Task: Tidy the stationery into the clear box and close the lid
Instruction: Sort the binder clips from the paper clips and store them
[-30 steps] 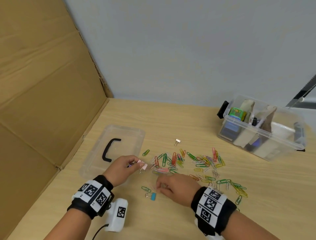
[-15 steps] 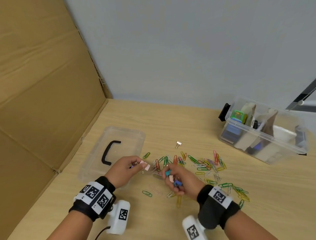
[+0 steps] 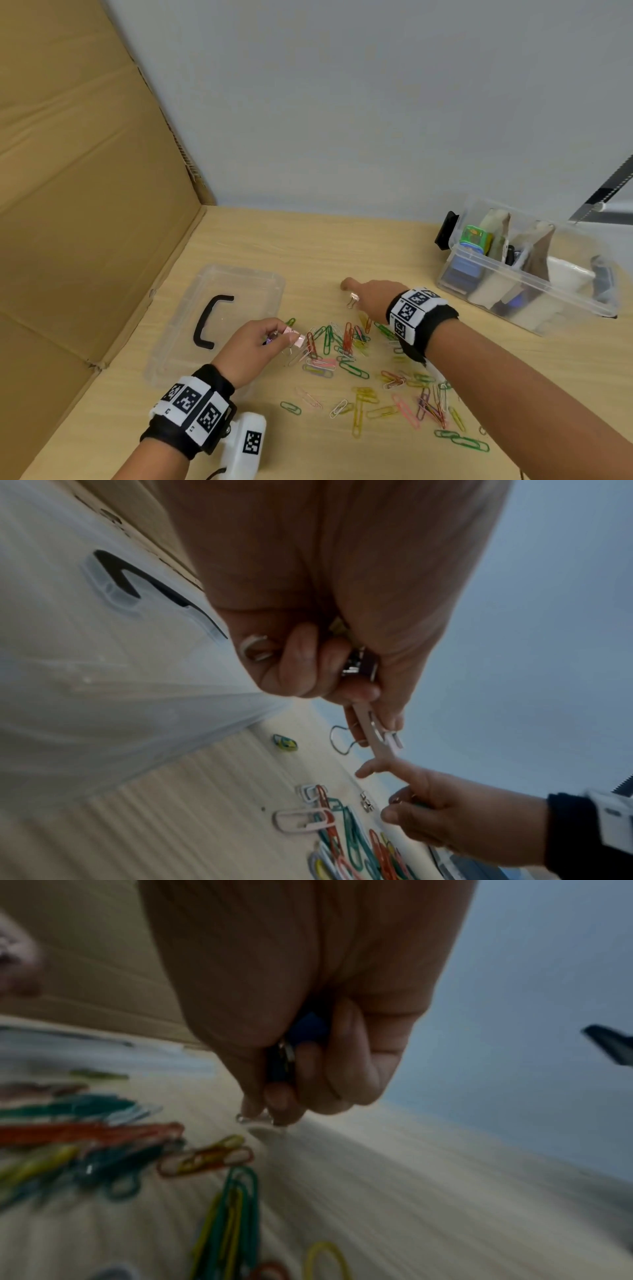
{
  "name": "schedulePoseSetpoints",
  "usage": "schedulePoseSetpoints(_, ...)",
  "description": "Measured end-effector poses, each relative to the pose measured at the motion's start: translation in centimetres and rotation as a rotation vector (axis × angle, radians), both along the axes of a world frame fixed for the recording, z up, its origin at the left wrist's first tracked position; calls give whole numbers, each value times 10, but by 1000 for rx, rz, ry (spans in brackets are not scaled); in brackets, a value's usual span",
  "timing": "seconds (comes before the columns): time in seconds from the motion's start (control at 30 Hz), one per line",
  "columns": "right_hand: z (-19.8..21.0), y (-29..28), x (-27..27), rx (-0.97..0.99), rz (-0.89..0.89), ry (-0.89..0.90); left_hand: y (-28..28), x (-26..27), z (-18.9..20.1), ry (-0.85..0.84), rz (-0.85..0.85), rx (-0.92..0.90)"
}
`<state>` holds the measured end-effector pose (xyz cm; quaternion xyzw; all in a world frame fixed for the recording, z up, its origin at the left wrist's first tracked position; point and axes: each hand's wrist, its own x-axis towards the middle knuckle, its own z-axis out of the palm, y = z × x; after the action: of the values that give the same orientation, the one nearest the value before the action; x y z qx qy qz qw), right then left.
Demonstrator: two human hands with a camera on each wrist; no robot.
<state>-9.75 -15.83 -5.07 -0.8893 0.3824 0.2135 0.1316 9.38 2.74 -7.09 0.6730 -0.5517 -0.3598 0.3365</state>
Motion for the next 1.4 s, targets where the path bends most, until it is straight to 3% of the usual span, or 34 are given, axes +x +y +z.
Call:
schedulePoseSetpoints(0.2, -9, 1, 0, 110, -20, -40, -6, -9, 6, 66, 24, -22)
schedulePoseSetpoints(0.47, -7, -8, -22, -40, -10, 8, -14, -42, 13, 95, 33, -60)
schedulePoseSetpoints(0.63, -10, -11, -30, -8, -45, -27, -19, -66, 22, 95, 67, -90)
schedulePoseSetpoints(0.8, 13, -3, -65, 82, -168, -286, -28, -92, 35, 64, 102, -136)
schedulePoseSetpoints(1.07, 106, 6, -212, -79, -251, -652, -60, -157, 41, 85, 111, -194)
schedulePoseSetpoints(1.2, 127, -28, -273, -112, -425, -612, -75, -193, 43, 92, 85, -188)
schedulePoseSetpoints(1.4, 129, -100, -283, -171, -529, -239, -88, -222, 51, 76, 31, -177)
